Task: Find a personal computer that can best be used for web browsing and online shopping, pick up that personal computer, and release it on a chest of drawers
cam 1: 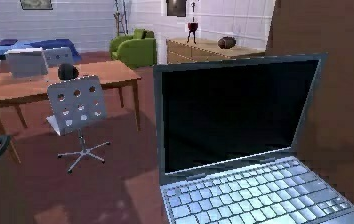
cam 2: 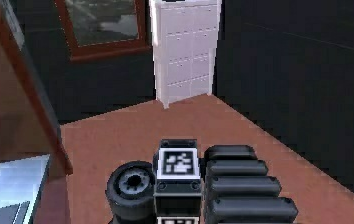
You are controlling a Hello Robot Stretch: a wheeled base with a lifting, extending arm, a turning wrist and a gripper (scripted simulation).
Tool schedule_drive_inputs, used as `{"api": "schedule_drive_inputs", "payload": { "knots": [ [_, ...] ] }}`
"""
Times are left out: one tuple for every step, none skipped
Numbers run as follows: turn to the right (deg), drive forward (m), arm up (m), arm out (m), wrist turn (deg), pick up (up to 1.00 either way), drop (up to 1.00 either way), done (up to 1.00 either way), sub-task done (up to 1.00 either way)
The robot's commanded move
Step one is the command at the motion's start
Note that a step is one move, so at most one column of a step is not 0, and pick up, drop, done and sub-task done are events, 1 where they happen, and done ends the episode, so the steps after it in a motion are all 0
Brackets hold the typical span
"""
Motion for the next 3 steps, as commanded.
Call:
{"api": "schedule_drive_inputs", "payload": {
  "knots": [
    [3.0, 0.0, 0.0, 0.0, 0.0, 0.0, 0.0, 0.0, 0.0],
    [0.0, 1.0, 0.0, 0.0, 0.0, 0.0, 0.0, 0.0, 0.0],
    [0.0, 1.0, 0.0, 0.0, 0.0, 0.0, 0.0, 0.0, 0.0]
  ]
}}
